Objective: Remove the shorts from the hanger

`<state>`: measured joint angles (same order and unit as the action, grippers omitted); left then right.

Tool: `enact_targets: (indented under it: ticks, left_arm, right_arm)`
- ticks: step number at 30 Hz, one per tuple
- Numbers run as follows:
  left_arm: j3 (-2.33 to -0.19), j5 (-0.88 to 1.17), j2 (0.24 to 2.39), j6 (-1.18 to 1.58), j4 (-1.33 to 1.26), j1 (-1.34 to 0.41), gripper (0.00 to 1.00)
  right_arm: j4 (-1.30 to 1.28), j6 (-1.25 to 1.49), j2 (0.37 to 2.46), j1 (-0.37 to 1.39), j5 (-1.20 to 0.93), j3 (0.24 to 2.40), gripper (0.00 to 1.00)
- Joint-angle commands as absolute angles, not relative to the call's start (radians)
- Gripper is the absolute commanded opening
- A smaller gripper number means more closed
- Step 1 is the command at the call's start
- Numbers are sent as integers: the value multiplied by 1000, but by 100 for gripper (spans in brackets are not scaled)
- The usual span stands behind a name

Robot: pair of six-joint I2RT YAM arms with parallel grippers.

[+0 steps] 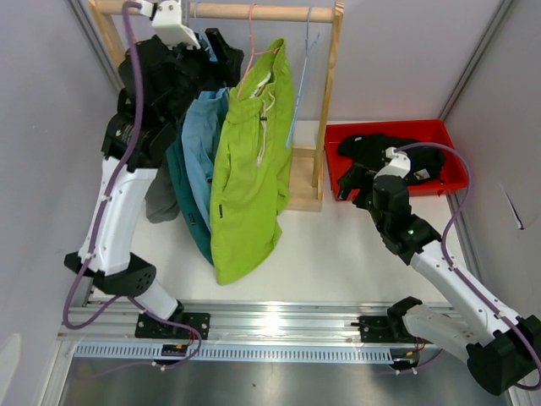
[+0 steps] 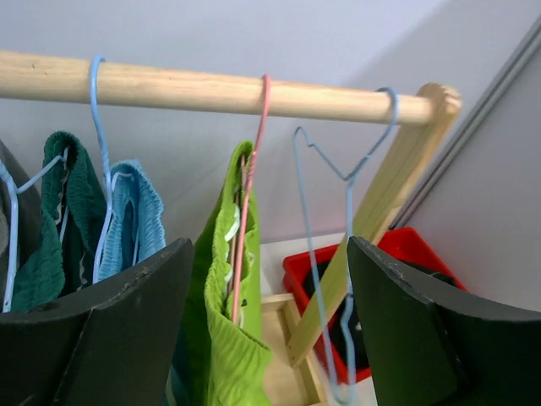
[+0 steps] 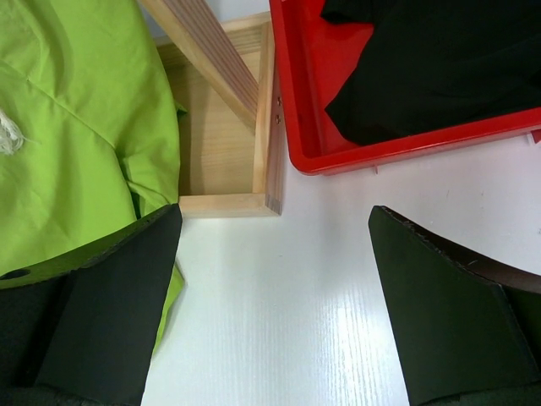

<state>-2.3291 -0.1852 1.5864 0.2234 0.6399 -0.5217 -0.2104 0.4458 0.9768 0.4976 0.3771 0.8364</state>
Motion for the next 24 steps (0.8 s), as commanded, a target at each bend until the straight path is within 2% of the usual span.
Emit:
enact_targets:
  ticks: [1, 12, 16, 18, 19, 21, 22, 24]
  left_arm:
    - [-2299, -163, 1669, 201, 650, -485, 79]
    - [-2341, -112, 1801, 213, 614, -445, 75]
    - [-2333, -110, 1815, 219, 618, -443, 71]
    - [-2318, -110, 1818, 221, 617, -443, 66]
    - [-2312, -110, 1818, 222, 611, -443, 58]
    - [-2293, -109, 1815, 224, 604, -443, 51]
    - [-2293, -109, 1815, 225, 600, -443, 41]
    - [-2296, -104, 1819, 224, 600, -443, 33]
  right_arm:
    - [-206, 463, 940, 509, 425, 838, 99]
    - [-238, 460, 900, 511, 453, 805, 99]
    - [-238, 460, 902, 511, 459, 801, 99]
    - [-233, 459, 905, 511, 460, 796, 99]
    - [-232, 460, 907, 511, 460, 795, 99]
    - [-224, 462, 911, 512, 457, 787, 99]
    - [-222, 465, 914, 512, 457, 787, 100]
    - [-219, 465, 919, 512, 454, 782, 99]
